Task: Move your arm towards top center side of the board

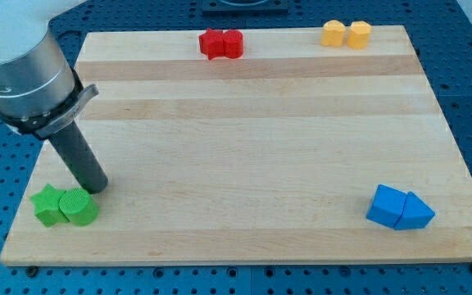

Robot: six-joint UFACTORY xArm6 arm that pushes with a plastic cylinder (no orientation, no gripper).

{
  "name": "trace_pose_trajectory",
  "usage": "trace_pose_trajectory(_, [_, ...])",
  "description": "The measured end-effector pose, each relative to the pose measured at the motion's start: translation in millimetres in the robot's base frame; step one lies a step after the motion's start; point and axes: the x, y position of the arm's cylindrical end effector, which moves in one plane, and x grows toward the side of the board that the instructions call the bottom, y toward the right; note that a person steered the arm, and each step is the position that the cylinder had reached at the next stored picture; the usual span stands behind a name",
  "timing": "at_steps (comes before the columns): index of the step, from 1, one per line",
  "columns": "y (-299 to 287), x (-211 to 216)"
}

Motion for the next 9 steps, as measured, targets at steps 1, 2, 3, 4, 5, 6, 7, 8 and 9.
trace_pose_trajectory(1, [4, -25])
trace_pose_trajectory(2, [48, -63])
trace_pose_trajectory(3, [103, -110])
trace_pose_trajectory(4, [158, -166])
trace_pose_trajectory(5, [215, -197])
trace_pose_trajectory(6, [259, -234])
trace_pose_trajectory(7, [265, -271])
trace_pose_trajectory(8, [265, -300])
trace_pose_trajectory(9, [252, -306])
